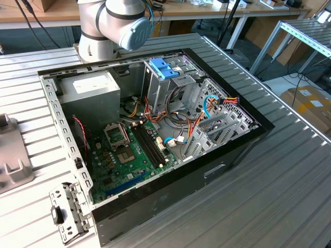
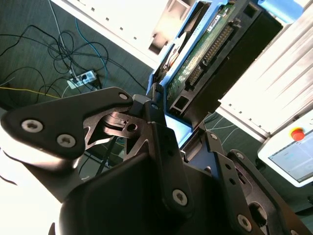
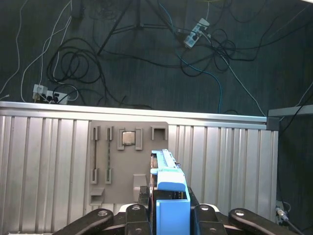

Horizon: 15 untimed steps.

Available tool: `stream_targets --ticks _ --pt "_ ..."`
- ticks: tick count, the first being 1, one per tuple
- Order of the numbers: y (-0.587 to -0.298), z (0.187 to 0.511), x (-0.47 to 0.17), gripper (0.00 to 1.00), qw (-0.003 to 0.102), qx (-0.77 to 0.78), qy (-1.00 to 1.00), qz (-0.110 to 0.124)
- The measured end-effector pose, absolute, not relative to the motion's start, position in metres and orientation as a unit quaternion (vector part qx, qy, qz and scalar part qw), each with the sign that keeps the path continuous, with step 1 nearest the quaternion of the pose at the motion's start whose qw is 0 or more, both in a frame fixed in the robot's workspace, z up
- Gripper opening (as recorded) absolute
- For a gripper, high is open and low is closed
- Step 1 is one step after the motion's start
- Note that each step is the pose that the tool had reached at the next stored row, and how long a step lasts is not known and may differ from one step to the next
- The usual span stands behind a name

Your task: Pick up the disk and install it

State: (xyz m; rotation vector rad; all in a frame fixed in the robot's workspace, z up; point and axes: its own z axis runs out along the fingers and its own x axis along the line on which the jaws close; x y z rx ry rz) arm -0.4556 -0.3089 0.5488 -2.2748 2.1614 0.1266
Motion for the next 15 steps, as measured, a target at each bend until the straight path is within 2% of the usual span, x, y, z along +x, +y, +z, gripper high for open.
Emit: stream_targets --ticks 15 --pt "-0.3155 0.5469 -0.4527 0.37 0.001 -0.724 0.688 0.04"
